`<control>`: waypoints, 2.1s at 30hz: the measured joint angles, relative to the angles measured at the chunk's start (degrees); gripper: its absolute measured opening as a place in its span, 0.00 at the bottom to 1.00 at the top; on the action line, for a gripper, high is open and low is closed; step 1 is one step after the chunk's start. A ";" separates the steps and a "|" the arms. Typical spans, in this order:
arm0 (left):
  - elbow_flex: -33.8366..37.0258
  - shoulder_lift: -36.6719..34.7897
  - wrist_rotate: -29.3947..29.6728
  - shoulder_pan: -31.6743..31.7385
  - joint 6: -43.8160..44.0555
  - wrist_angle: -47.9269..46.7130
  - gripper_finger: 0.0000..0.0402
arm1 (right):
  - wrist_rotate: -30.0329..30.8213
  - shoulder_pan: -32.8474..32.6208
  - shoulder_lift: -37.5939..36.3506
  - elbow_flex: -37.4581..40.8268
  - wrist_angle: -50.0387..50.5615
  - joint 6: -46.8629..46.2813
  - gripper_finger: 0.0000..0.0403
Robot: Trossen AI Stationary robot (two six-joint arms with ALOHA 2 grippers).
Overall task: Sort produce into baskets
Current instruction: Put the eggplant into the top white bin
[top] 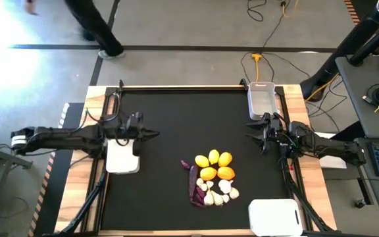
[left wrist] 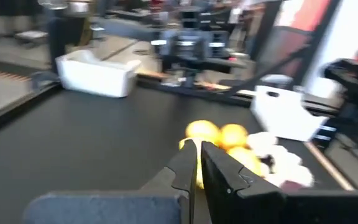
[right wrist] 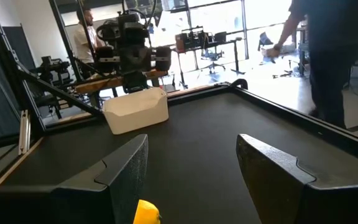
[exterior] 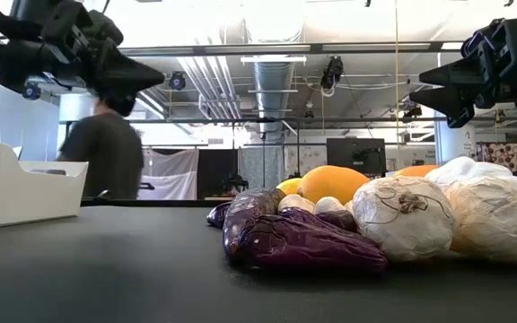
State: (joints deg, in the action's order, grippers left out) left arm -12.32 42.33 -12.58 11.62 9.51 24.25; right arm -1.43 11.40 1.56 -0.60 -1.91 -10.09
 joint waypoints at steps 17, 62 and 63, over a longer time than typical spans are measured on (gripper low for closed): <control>-15.16 33.62 -4.59 -12.50 -5.54 12.27 0.03 | 0.01 0.00 0.00 0.00 0.13 0.00 0.59; -41.18 57.12 6.10 -19.11 -5.78 -33.95 0.43 | 0.02 0.00 0.00 0.00 0.05 0.00 0.59; -41.18 56.58 6.10 -19.38 -4.66 -35.32 0.43 | 0.02 0.00 -0.01 0.01 0.08 0.00 0.59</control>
State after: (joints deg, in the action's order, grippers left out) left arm -53.49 98.91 -6.48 -7.76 4.84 -11.07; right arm -1.41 11.40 1.55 -0.59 -1.83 -10.09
